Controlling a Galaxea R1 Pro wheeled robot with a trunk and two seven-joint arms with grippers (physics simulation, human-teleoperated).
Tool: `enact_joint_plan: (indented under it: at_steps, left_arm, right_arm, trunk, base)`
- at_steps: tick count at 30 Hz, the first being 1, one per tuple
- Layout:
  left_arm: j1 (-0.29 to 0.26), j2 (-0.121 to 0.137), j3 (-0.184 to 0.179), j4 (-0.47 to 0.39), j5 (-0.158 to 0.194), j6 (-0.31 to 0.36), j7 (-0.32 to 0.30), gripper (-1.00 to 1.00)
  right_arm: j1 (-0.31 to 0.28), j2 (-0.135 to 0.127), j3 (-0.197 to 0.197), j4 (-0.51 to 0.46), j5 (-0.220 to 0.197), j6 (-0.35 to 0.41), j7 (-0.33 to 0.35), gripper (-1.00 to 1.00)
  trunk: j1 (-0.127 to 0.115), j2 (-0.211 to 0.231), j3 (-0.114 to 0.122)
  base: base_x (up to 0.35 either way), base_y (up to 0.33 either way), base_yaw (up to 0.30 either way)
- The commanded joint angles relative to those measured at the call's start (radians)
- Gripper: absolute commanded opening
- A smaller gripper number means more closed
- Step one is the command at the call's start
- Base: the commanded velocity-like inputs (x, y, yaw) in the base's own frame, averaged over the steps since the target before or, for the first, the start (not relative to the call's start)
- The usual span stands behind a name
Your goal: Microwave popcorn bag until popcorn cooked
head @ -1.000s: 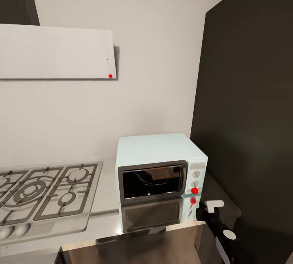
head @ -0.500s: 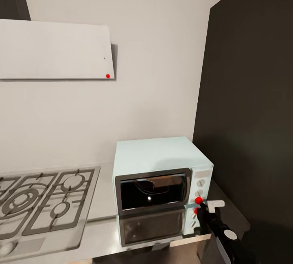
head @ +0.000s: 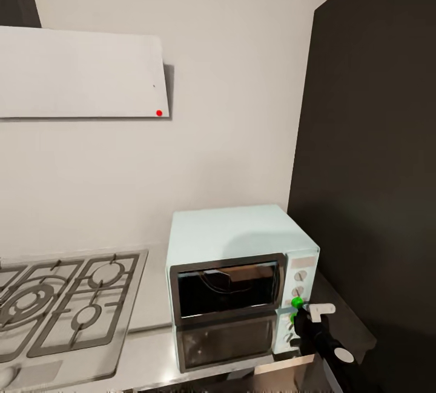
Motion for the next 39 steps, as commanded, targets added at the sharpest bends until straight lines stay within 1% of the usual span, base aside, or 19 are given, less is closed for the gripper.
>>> enact_joint_plan:
  at_steps: [1, 9, 14, 15, 26, 39]
  left_arm:
    - [0.001, 0.000, -0.004, -0.002, 0.001, 0.005, -0.002, 1.00]
    - [0.001, -0.002, -0.004, -0.002, 0.001, 0.005, -0.002, 1.00]
    - [0.001, -0.002, -0.004, -0.002, 0.001, 0.005, -0.002, 1.00]
    - [0.001, -0.002, -0.004, -0.002, 0.001, 0.005, -0.002, 1.00]
    - [0.001, -0.002, -0.004, -0.002, 0.001, 0.005, -0.002, 1.00]
    - [0.001, -0.005, -0.004, -0.002, 0.001, 0.005, -0.002, 1.00]
  right_arm:
    - [-0.014, 0.002, -0.005, -0.018, 0.010, -0.005, 0.012, -1.00]
    - [-0.014, 0.002, -0.005, -0.018, 0.010, -0.006, 0.012, -1.00]
    - [-0.014, 0.002, -0.005, -0.018, 0.010, -0.006, 0.012, -1.00]
    - [-0.014, 0.002, -0.004, -0.018, 0.010, -0.006, 0.012, 1.00]
    - [-0.014, 0.002, -0.004, -0.019, 0.010, -0.007, 0.012, 1.00]
    - [-0.014, 0.002, -0.004, -0.019, 0.010, -0.007, 0.013, 1.00]
  trunk:
    - [0.000, -0.001, 0.000]
    - [0.000, -0.001, 0.000]
    - [0.000, -0.001, 0.000]
    - [0.000, -0.001, 0.000]
    - [0.000, -0.001, 0.000]
    - [0.000, -0.001, 0.000]
  base:
    - [-0.248, 0.000, 0.000]
    - [-0.300, 0.000, 0.000]
    - [-0.041, 0.000, 0.000]
    - [-0.003, 0.000, 0.000]
    - [-0.014, 0.000, 0.000]
    - [-0.324, 0.000, 0.000]
